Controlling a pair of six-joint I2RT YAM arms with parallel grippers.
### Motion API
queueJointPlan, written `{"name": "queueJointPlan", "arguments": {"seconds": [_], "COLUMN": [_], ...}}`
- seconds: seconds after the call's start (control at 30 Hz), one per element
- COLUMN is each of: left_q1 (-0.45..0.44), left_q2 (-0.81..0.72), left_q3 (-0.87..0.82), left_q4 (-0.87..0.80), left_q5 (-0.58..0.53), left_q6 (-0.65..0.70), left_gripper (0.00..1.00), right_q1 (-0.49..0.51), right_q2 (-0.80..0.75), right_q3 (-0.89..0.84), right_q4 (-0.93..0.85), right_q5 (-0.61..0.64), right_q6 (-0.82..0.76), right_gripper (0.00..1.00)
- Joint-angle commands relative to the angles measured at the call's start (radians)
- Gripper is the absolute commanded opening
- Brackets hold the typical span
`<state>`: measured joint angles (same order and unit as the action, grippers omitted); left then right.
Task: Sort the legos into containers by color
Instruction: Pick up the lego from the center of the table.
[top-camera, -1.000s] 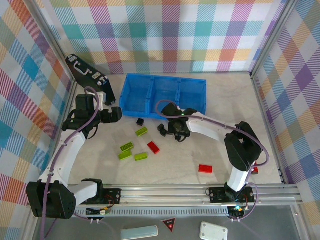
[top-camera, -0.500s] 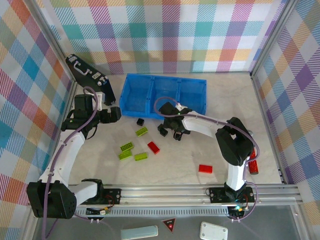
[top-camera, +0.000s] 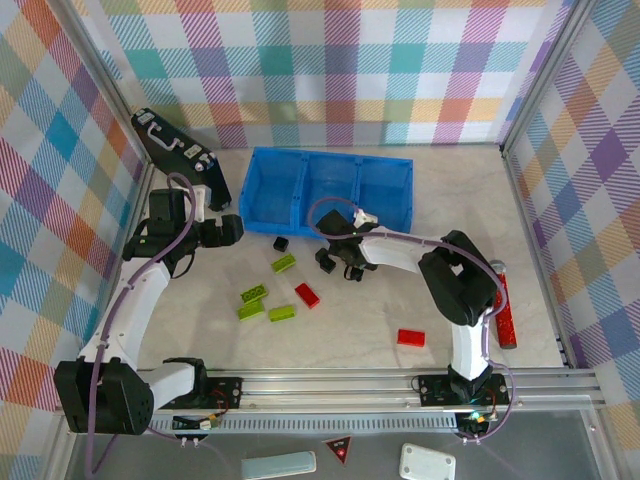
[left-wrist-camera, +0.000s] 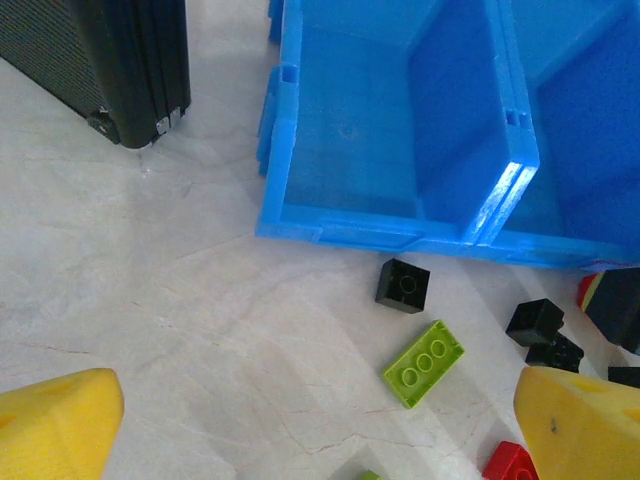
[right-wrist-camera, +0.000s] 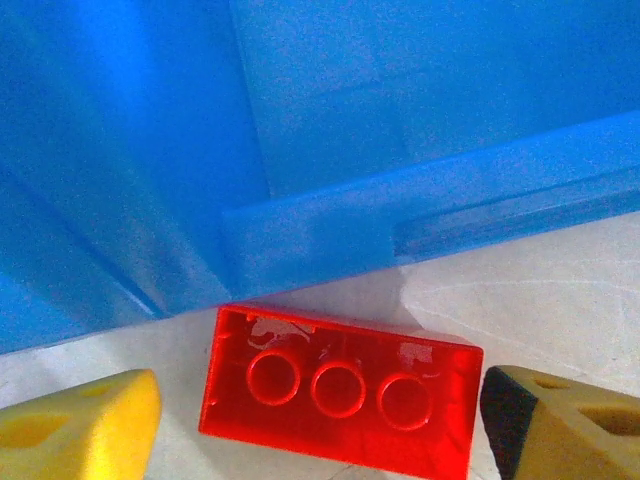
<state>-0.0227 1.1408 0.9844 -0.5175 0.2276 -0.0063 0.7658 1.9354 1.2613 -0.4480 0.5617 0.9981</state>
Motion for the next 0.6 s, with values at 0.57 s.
{"name": "queueJointPlan", "arguments": {"seconds": [0.57], "left_q1": [0.020], "left_q2": [0.007], "left_q3": [-0.005], "left_q4": [-0.014], "left_q5": [0.032], "left_q6": [0.005], "left_gripper": [1.00], "right_q1": [0.000], "right_q2": [-0.012], "right_q3": [-0.022], "right_q4": [0.005], "right_q5": [0.037], "right_q6": [0.008], "right_gripper": [0.64]}}
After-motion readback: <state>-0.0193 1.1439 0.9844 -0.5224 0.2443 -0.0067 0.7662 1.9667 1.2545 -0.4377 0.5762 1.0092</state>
